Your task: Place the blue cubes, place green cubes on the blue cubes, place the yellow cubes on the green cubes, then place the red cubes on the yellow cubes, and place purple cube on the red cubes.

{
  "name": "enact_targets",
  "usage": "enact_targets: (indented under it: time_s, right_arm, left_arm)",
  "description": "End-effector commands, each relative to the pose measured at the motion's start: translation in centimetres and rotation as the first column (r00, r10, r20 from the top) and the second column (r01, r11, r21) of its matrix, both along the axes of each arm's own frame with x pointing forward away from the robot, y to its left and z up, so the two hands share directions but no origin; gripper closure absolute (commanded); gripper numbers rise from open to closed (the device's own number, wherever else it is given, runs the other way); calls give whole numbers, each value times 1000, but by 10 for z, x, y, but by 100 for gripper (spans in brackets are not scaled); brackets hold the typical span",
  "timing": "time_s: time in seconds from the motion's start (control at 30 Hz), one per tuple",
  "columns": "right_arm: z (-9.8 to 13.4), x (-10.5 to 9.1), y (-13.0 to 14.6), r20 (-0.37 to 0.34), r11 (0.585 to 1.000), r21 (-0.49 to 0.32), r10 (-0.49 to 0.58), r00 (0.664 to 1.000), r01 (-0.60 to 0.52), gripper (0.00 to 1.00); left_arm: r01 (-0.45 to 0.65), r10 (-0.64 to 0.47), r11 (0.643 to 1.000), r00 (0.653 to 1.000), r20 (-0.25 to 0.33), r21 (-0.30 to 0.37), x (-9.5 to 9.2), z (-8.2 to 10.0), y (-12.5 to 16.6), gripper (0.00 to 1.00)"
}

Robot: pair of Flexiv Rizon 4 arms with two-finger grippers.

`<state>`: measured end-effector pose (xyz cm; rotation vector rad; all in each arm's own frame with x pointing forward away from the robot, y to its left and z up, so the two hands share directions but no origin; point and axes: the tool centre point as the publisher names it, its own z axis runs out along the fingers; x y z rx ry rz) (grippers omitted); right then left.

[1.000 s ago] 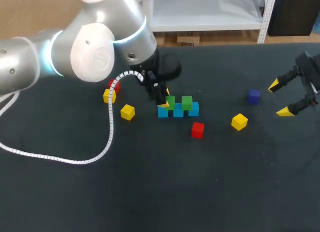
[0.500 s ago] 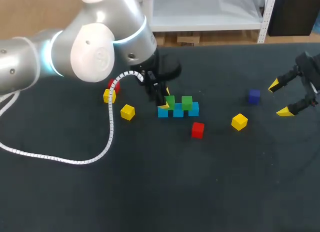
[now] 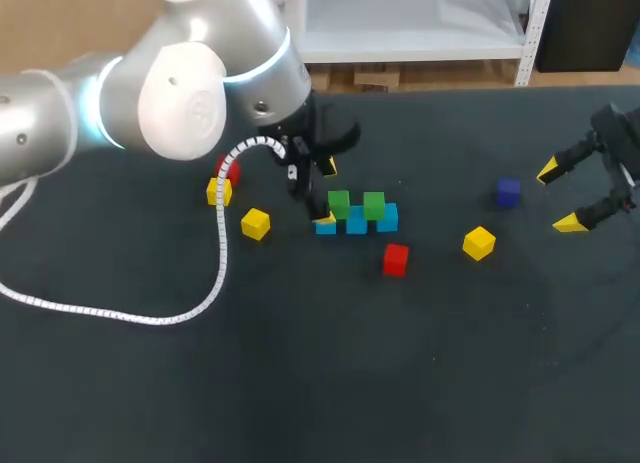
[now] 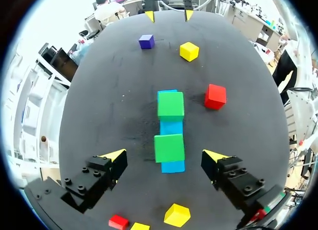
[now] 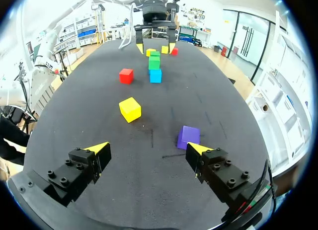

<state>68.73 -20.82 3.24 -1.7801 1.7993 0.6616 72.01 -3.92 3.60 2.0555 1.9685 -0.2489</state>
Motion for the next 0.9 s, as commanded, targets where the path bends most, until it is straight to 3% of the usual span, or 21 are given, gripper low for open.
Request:
enact_targets:
  time_s: [0.03,0.43,0.9]
  right_arm:
    - [0,1,0,0,1000,2,1,1000,-1,0]
    - [0,1,0,0,1000,2,1,1000,-1,0]
    - [0,1,0,0,1000,2,1,1000,-1,0]
  left_arm:
    - [1,0,999,1000,18,-34,-8,17,13,0]
    - [-72,70,974,997,-17,-216,-33,64,79,0]
    - [-28,30,961,1000,3,-275,-51,92,162,0]
